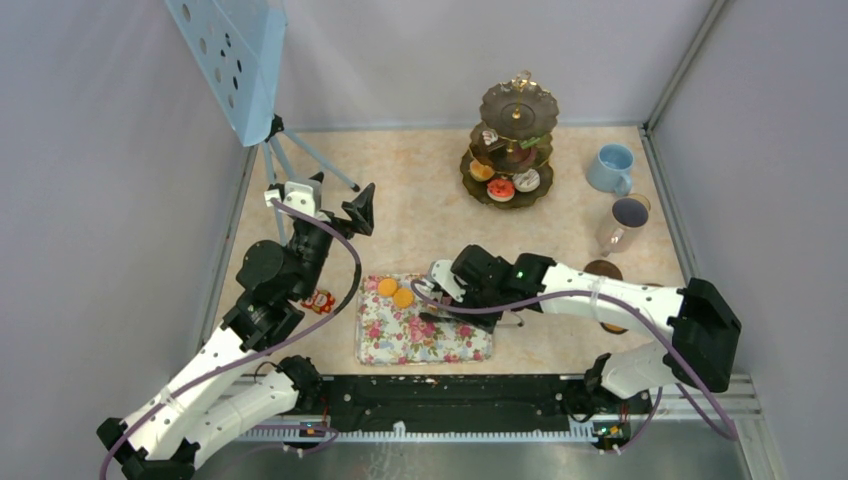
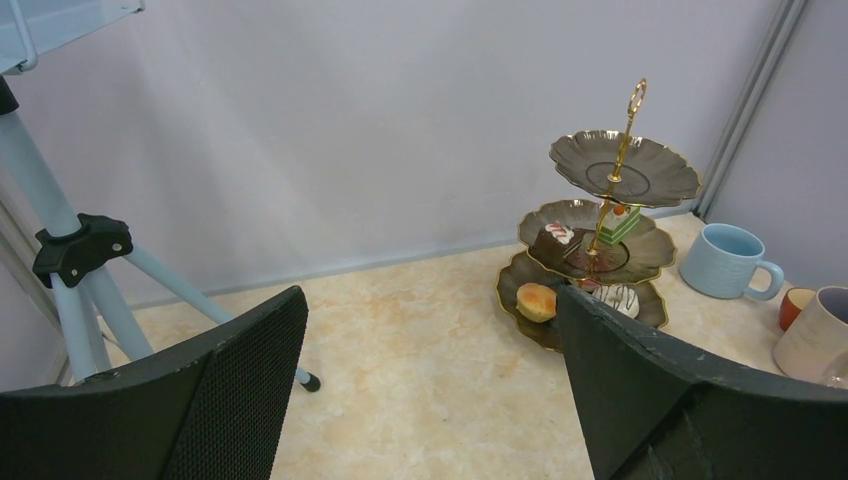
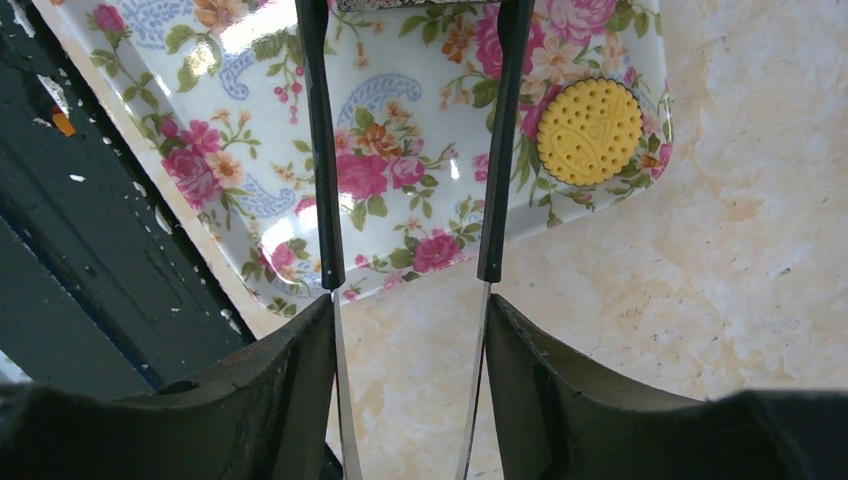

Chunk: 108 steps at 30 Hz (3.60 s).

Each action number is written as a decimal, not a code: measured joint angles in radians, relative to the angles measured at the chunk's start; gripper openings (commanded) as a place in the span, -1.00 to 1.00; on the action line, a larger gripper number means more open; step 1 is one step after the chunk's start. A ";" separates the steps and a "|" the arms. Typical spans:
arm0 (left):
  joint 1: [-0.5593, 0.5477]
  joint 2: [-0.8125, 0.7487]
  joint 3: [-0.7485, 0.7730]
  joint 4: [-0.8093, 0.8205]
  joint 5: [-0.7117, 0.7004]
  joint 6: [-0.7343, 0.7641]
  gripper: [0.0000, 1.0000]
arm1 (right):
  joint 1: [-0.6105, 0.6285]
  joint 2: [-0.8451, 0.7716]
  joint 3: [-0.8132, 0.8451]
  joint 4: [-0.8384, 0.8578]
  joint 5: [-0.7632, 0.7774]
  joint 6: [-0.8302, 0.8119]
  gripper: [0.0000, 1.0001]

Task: Serve the afternoon tea

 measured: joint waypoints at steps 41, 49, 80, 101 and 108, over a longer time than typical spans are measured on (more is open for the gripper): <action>0.000 -0.026 0.000 0.000 0.018 -0.019 0.97 | -0.449 0.115 0.494 -0.175 0.402 0.492 -0.42; 0.000 -0.026 0.000 0.000 0.018 -0.019 0.98 | -0.483 0.206 0.546 -0.163 0.380 0.456 -0.38; 0.000 -0.026 0.000 0.000 0.018 -0.019 0.98 | -0.506 0.333 0.631 -0.121 0.428 0.361 0.04; 0.000 -0.025 0.000 0.000 0.026 -0.022 0.97 | -0.506 0.041 0.495 -0.157 0.283 0.319 -0.08; 0.000 -0.025 0.000 0.000 0.033 -0.023 0.97 | -0.468 -0.063 0.379 -0.163 0.105 0.238 -0.04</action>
